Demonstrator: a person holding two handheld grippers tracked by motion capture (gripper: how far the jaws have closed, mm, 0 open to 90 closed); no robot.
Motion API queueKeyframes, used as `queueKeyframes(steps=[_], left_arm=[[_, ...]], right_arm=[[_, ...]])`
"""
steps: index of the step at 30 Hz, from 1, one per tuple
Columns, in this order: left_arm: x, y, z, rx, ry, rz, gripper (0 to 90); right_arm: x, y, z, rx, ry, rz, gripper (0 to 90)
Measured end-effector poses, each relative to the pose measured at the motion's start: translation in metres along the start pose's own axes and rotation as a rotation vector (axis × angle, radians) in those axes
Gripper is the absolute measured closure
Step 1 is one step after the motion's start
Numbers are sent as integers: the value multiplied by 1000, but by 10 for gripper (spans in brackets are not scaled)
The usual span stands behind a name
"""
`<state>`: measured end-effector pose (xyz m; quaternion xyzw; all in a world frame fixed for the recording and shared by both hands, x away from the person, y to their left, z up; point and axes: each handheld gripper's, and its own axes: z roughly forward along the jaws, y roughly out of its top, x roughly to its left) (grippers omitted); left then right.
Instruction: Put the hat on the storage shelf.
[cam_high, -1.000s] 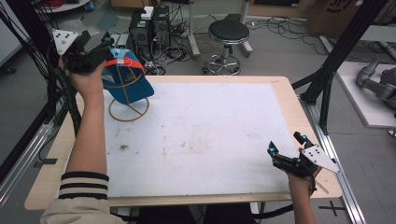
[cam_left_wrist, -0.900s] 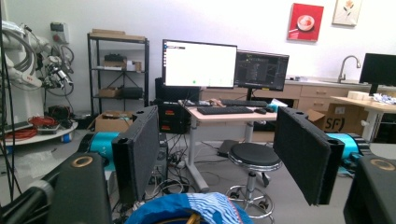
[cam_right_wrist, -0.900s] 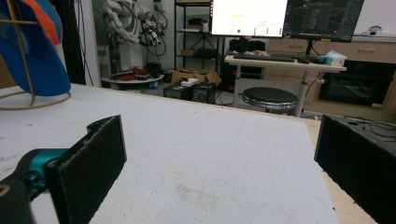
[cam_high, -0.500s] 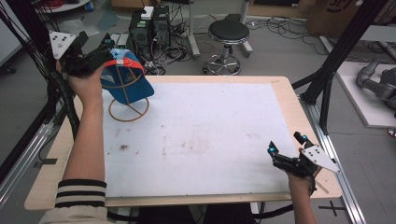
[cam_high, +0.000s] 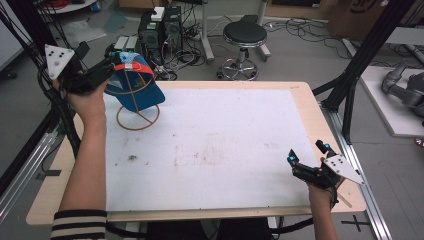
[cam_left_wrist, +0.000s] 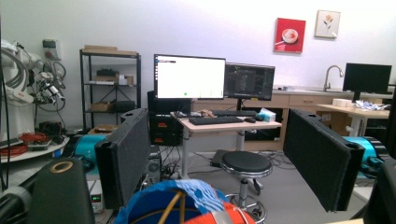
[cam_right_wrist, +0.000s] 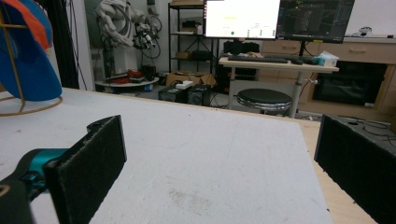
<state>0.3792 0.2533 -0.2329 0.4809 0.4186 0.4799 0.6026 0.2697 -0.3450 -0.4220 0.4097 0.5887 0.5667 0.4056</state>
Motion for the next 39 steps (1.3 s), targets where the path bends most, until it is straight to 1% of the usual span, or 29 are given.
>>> queueKeyframes(steps=[2,3,5,6,7,8,9,12,14,16,17,18,19,23,24,25,27,30,32,34,35,38,39], left_arm=[[-1,-3,-9,5,-2,5,233],[-1,-3,-9,5,-2,5,233],[-1,-5,-15,-1,0,5,233],[0,-6,-22,-10,-7,-2,232],[0,-6,-22,-10,-7,-2,231],[0,-6,-28,-15,-7,6,230],[0,-6,-28,-15,-7,6,230],[1,-8,-35,-16,-3,10,230],[2,-9,-40,-20,-4,5,230],[2,-11,-45,-27,-5,3,230],[3,-14,-52,-31,-5,1,230],[3,-14,-52,-31,-5,1,230],[2,-16,-56,-39,-6,1,230],[2,-21,-67,-41,-13,9,230],[2,-23,-70,-37,-14,14,230],[2,-26,-75,-31,-12,29,230],[2,-29,-77,-23,-5,35,230],[5,-35,-84,-12,-9,24,228],[5,-41,-92,-6,-11,35,228],[5,-43,-94,-5,-13,35,228],[4,-46,-100,-3,-14,32,228],[3,-51,-108,-1,-18,36,228],[3,-51,-108,-1,-18,36,228]], right_arm=[[0,0,1,-1,2,6,18],[0,0,1,0,0,5,18],[0,0,1,-1,0,6,18],[0,0,2,-3,0,6,18],[0,0,2,-5,1,4,18],[0,0,2,-5,2,6,18],[0,1,3,-6,2,6,18],[0,0,4,-6,3,4,18],[0,0,4,-6,1,7,18],[0,1,4,-9,1,9,18],[-1,1,4,-9,1,10,18],[-1,1,4,-9,1,10,18],[-1,0,4,-13,2,10,18],[0,0,5,-8,4,9,18],[0,0,5,-8,4,9,18],[0,0,5,-8,4,9,18],[1,0,5,-9,4,9,18],[1,0,5,-8,5,9,18],[1,0,6,-10,4,11,18],[1,0,6,-11,4,12,18],[1,1,6,-11,5,14,18],[1,1,6,-12,2,20,18],[1,1,6,-15,2,22,18]])
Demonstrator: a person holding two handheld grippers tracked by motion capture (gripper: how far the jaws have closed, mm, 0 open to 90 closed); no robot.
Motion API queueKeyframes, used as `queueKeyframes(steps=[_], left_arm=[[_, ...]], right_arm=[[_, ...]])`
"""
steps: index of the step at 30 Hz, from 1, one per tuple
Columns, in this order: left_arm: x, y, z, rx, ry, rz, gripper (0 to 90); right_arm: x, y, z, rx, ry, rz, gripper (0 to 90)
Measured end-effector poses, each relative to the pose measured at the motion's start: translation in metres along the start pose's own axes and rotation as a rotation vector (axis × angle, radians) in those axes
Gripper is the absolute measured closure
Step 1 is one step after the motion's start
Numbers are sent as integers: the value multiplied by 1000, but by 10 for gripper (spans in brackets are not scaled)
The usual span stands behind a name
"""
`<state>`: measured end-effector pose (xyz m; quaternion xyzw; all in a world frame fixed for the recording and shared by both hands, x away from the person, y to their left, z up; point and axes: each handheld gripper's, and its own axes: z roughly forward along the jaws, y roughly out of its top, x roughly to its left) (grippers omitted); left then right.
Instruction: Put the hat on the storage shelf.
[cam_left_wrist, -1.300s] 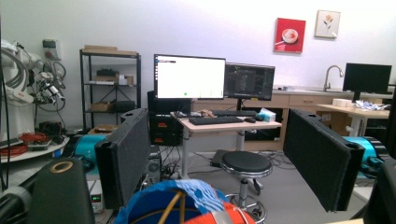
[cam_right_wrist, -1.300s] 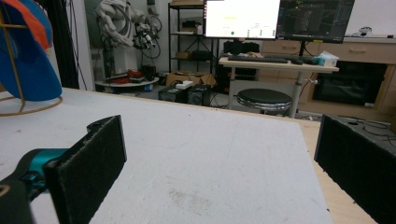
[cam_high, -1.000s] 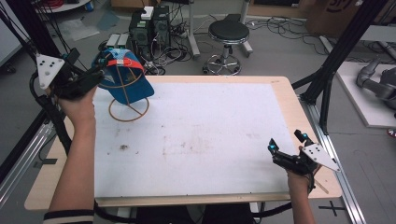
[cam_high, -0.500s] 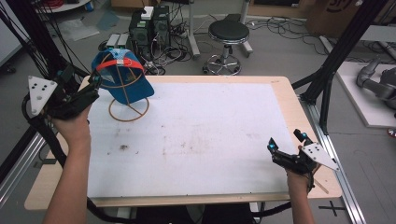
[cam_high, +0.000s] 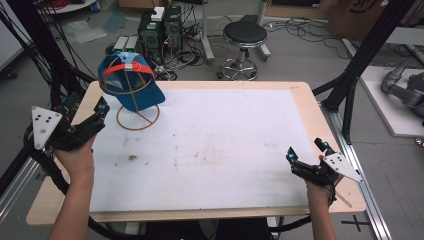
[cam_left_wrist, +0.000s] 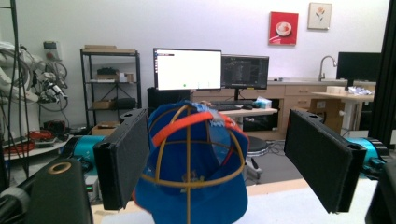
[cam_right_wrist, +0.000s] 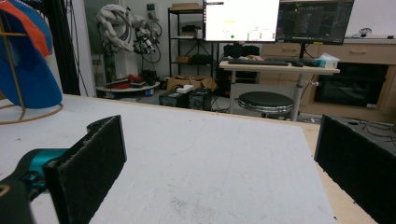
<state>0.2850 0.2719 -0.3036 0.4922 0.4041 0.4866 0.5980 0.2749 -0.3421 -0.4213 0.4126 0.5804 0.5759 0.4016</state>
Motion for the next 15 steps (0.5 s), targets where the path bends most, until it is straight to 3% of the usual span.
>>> queueKeyframes(steps=[5,15], left_arm=[[0,-15,-10,40,4,12,225],[2,-33,-27,67,8,6,213]], right_arm=[[-3,1,-1,-13,-12,12,18],[-6,1,-2,-23,-17,28,18]])
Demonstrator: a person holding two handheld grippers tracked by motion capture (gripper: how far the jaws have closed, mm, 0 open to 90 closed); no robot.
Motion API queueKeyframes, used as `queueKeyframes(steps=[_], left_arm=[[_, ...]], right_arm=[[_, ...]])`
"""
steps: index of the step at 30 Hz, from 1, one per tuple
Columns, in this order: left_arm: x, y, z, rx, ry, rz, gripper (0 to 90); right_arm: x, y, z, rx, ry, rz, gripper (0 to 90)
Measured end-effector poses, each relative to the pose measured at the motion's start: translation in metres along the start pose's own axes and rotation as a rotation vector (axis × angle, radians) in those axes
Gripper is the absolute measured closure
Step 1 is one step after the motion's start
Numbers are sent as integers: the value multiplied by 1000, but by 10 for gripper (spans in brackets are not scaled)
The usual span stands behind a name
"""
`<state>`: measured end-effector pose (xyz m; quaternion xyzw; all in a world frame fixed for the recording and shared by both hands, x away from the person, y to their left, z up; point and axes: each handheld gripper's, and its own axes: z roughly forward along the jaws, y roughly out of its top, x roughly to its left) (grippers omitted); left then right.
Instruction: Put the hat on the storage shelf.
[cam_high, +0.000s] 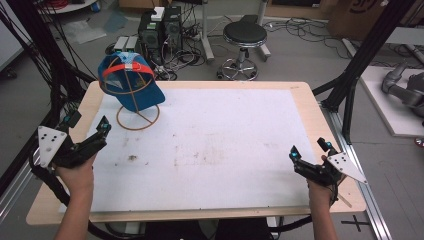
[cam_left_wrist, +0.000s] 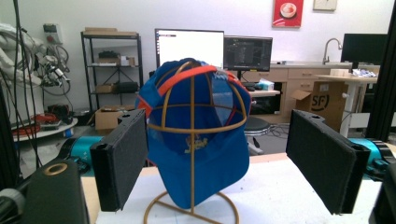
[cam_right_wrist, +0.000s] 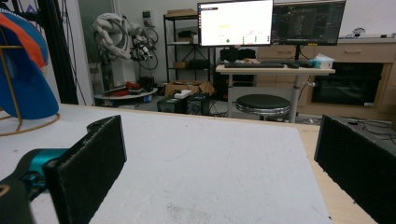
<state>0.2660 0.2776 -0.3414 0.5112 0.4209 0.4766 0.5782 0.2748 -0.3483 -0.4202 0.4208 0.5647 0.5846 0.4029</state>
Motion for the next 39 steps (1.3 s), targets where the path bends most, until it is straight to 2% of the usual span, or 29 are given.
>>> queueKeyframes(steps=[9,11,16,25,30,39], left_arm=[[3,-17,-14,18,4,-18,187],[4,-18,-17,17,17,-13,185],[7,-24,-23,24,14,-29,166],[2,-33,-35,28,25,-23,160],[0,-40,-38,56,26,-18,155],[-9,-46,-41,69,9,-11,151]], right_arm=[[-1,0,0,-3,-2,6,18],[-2,0,0,-4,-3,4,18],[-3,-1,1,1,-5,1,18],[-3,0,0,-3,-4,4,18],[-6,0,-2,-6,-7,13,18],[-12,1,-5,-18,-25,22,18]])
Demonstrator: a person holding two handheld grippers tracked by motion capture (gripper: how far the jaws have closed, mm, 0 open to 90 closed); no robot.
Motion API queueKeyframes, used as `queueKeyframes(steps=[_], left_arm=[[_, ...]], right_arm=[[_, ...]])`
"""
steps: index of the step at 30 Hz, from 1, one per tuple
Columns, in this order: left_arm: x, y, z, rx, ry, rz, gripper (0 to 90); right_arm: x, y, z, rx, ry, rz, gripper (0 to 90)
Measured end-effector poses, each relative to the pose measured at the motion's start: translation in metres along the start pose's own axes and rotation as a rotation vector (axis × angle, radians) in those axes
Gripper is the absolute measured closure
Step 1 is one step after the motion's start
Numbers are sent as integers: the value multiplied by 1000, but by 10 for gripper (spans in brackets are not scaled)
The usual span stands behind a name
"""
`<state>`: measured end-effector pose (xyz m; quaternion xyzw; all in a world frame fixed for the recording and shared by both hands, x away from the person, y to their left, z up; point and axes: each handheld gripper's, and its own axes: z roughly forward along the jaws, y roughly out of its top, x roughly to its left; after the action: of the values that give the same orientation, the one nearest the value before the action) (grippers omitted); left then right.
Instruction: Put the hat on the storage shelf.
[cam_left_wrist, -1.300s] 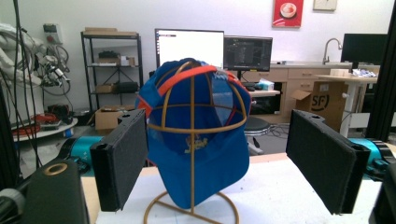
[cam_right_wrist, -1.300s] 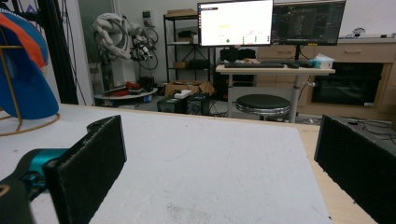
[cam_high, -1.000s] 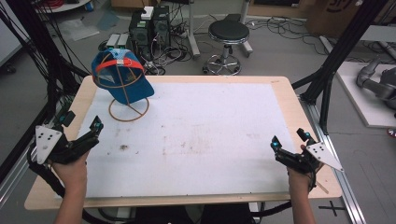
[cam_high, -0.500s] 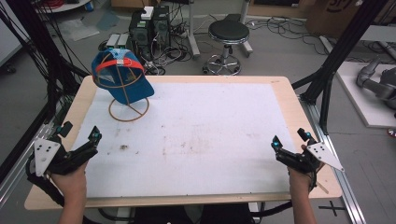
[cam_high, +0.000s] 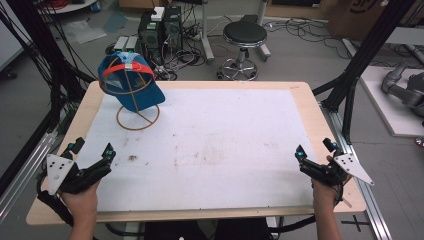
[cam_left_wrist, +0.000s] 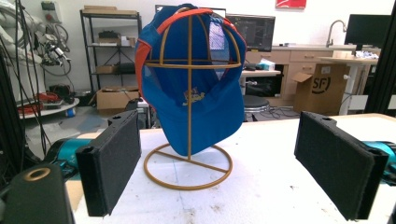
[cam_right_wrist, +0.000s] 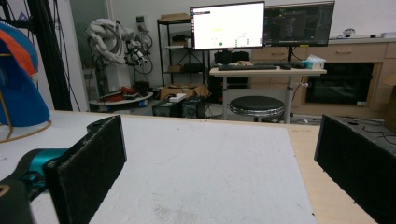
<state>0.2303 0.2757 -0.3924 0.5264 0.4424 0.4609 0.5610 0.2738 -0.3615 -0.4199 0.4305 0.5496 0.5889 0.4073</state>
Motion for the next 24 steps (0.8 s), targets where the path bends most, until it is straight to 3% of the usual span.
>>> queueKeyframes(steps=[24], left_arm=[[1,-6,1,5,-28,-5,148]], right_arm=[[1,3,-2,-13,0,-2,18]])
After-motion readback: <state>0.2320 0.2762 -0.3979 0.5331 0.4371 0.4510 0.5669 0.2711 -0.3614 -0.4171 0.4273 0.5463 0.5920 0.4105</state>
